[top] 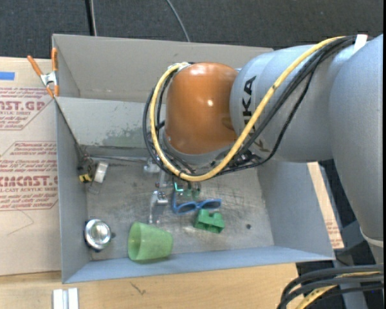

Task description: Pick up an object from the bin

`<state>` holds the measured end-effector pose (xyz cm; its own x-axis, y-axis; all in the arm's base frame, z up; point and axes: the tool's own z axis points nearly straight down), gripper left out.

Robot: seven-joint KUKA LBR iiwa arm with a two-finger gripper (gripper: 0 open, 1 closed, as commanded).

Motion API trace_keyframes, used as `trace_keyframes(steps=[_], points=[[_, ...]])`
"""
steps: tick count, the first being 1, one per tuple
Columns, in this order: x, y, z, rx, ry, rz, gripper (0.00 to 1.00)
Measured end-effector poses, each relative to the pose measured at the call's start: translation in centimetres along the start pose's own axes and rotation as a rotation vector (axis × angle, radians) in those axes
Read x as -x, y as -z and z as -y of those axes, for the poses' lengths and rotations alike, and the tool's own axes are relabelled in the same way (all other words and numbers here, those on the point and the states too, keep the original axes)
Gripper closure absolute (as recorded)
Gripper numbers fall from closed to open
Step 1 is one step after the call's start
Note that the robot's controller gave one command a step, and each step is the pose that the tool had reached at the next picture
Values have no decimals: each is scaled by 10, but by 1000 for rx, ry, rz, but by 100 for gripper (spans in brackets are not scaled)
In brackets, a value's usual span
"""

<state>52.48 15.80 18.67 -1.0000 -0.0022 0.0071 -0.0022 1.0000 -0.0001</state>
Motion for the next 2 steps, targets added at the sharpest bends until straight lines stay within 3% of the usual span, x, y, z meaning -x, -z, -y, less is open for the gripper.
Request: trace_keyframes(steps=[1, 2], points=[[2, 4, 1, 1, -2, 8, 100], [27, -34, 20, -1, 811, 8, 100]])
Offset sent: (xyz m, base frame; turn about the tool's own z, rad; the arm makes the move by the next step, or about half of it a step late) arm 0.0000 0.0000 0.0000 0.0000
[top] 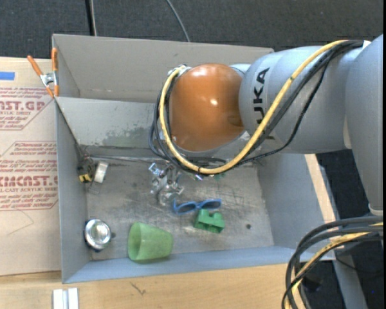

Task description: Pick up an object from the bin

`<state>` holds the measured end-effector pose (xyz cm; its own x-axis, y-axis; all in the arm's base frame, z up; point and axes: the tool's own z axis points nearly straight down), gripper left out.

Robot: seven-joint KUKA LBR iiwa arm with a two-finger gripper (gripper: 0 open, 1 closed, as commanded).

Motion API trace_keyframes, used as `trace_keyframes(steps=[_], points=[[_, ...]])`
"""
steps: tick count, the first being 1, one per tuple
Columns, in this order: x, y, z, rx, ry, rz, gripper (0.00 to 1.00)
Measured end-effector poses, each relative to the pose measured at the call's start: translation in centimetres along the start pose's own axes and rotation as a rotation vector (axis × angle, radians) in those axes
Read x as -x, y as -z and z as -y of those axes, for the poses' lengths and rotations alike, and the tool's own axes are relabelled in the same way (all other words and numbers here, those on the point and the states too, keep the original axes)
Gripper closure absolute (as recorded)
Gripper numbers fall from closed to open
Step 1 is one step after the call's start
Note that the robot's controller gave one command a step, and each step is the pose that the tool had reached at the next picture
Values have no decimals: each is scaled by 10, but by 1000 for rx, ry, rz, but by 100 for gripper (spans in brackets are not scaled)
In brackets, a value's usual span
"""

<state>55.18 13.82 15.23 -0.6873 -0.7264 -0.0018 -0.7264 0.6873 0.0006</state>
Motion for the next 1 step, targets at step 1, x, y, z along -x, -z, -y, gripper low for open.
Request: trace_keyframes(steps=[1], points=[[0, 0, -1, 1, -1, 1, 0]])
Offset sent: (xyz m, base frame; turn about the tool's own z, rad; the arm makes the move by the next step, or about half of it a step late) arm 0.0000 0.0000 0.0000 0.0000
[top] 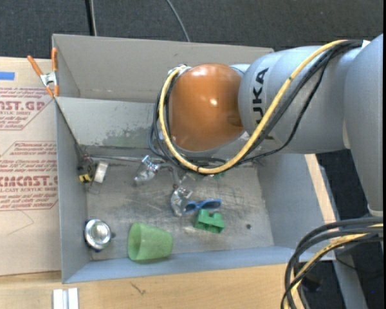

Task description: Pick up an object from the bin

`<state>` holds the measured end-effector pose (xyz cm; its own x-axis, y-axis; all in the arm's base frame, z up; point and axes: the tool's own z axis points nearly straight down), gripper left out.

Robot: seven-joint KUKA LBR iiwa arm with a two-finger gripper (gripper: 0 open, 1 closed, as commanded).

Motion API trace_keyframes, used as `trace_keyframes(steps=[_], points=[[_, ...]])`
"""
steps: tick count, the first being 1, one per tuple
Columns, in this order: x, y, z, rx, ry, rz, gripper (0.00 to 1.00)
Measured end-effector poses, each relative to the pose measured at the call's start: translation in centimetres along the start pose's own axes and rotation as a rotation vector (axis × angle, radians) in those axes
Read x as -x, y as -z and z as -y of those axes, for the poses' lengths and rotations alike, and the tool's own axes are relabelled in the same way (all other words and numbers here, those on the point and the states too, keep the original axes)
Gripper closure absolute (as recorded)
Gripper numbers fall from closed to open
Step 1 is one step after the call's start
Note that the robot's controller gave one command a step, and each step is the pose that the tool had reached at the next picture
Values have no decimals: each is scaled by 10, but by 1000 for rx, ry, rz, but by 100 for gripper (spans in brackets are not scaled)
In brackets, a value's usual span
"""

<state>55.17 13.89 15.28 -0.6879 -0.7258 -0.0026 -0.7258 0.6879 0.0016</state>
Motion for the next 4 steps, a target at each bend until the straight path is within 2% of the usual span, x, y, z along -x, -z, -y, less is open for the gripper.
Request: trace_keyframes(steps=[1, 2, 3, 4], points=[[-16, -64, -58, -3, 425, 3, 0], [-14, -61, -54, -14, 425, 7, 100], [-1, 41, -49, -6, 409, 6, 100], [2, 109, -42, -6, 393, 6, 100]])
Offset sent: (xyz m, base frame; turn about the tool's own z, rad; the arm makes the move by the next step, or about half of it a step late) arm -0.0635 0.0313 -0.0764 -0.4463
